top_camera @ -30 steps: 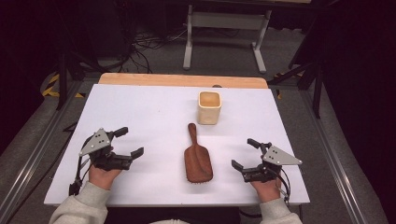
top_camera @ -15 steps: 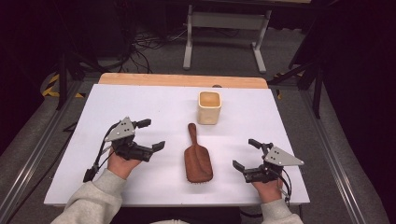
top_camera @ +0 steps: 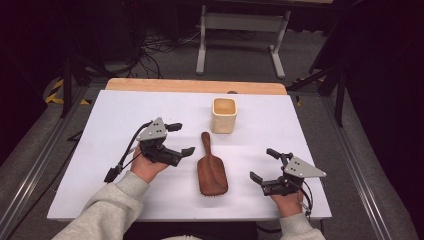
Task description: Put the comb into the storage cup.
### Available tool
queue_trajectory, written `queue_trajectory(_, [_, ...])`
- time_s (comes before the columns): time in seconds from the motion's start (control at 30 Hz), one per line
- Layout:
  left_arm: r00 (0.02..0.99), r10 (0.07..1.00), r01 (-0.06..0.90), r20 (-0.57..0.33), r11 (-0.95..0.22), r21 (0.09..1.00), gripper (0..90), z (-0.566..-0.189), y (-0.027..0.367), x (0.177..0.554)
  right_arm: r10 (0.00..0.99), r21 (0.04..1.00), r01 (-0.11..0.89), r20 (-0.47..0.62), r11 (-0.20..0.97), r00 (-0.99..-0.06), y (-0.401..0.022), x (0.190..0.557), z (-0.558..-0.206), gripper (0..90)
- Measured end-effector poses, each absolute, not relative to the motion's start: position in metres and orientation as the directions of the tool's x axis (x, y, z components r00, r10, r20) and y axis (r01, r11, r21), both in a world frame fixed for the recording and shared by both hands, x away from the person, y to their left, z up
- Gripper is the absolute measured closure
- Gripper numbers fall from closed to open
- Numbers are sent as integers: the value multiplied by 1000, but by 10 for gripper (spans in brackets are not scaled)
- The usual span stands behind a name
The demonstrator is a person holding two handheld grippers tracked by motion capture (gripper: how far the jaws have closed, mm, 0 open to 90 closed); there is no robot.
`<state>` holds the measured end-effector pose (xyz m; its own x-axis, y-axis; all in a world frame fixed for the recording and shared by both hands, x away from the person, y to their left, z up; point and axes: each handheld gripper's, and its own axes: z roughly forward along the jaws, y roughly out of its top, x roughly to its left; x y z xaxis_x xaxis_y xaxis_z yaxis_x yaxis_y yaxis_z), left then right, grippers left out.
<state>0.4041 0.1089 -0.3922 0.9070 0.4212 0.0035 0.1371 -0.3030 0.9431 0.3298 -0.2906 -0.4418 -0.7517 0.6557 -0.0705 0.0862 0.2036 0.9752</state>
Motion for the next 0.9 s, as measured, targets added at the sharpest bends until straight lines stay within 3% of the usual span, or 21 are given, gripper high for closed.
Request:
queue_trajectory(0.27, [926,377,140,-1,-339,930,92,-390,86,412,656,975,85,-71,203,-751,-292,330,-441,23])
queue_trajectory(0.43, [934,356,144,-9,-354,924,144,-388,75,417,654,975,85,-71,204,-753,-291,330,-442,24])
queue_trajectory(0.63, [949,313,159,-37,-373,914,306,-391,65,425,654,976,84,-71,203,-753,-292,330,-441,25])
queue_trajectory(0.73, [952,302,170,-51,-384,908,448,-393,62,429,653,976,83,-71,203,-754,-292,330,-441,25])
queue_trajectory(0.77, [953,301,170,-47,-394,903,583,-396,60,431,651,976,84,-69,201,-756,-292,330,-441,26])
queue_trajectory(0.83, [951,305,173,-48,-399,900,700,-397,58,433,651,976,84,-70,201,-756,-292,330,-441,26])
queue_trajectory(0.87, [953,298,177,-53,-405,897,700,-398,57,434,651,976,83,-70,202,-756,-292,330,-441,27])
queue_trajectory(0.9, [954,294,187,-64,-411,892,762,-399,55,436,651,976,84,-70,202,-755,-292,330,-441,27])
